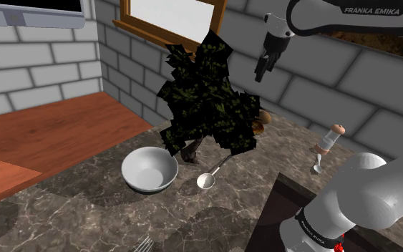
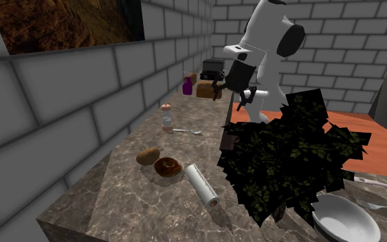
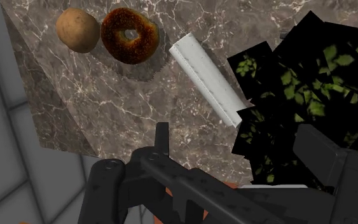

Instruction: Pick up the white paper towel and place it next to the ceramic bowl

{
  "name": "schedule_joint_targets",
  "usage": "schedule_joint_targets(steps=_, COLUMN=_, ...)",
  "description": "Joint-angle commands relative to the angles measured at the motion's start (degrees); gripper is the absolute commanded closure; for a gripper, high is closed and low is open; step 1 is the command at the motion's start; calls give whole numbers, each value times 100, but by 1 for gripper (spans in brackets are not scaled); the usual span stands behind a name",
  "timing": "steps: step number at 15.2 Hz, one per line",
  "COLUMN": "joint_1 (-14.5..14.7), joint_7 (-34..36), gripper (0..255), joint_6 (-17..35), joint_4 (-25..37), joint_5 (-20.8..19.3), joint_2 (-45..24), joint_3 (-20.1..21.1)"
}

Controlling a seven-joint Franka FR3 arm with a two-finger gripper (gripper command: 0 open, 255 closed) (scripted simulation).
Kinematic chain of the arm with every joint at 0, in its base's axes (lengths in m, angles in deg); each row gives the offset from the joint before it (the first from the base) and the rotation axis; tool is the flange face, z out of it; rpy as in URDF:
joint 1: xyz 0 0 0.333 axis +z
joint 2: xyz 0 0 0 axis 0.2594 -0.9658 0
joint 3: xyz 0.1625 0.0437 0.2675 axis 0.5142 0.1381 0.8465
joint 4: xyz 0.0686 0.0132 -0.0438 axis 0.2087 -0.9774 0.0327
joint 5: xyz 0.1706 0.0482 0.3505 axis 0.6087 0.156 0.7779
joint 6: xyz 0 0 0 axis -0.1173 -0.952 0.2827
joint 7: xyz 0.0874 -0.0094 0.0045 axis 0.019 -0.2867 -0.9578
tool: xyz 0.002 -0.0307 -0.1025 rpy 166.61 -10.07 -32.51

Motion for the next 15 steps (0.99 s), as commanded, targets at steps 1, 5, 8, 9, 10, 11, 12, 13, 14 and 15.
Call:
schedule_joint_targets(steps=1, joint_1=-19, joint_7=-1, gripper=0, joint_6=143, joint_4=-151, joint_5=-47, joint_2=21, joint_3=-35)
schedule_joint_targets(steps=5, joint_1=-48, joint_7=15, gripper=0, joint_6=415, joint_4=-392, joint_5=-96, joint_2=4, joint_3=-106)
schedule_joint_targets(steps=8, joint_1=-48, joint_7=15, gripper=0, joint_6=415, joint_4=-393, joint_5=-96, joint_2=4, joint_3=-106)
schedule_joint_targets(steps=9, joint_1=-48, joint_7=15, gripper=0, joint_6=415, joint_4=-393, joint_5=-96, joint_2=4, joint_3=-106)
schedule_joint_targets(steps=10, joint_1=-48, joint_7=15, gripper=0, joint_6=415, joint_4=-392, joint_5=-96, joint_2=4, joint_3=-106)
schedule_joint_targets(steps=11, joint_1=-48, joint_7=15, gripper=0, joint_6=415, joint_4=-392, joint_5=-96, joint_2=4, joint_3=-106)
schedule_joint_targets(steps=12, joint_1=-48, joint_7=15, gripper=0, joint_6=414, joint_4=-392, joint_5=-95, joint_2=4, joint_3=-105)
schedule_joint_targets(steps=13, joint_1=-48, joint_7=15, gripper=255, joint_6=414, joint_4=-392, joint_5=-95, joint_2=4, joint_3=-105)
schedule_joint_targets(steps=14, joint_1=-48, joint_7=15, gripper=255, joint_6=414, joint_4=-392, joint_5=-95, joint_2=4, joint_3=-105)
schedule_joint_targets(steps=15, joint_1=-48, joint_7=15, gripper=255, joint_6=414, joint_4=-392, joint_5=-95, joint_2=4, joint_3=-105)
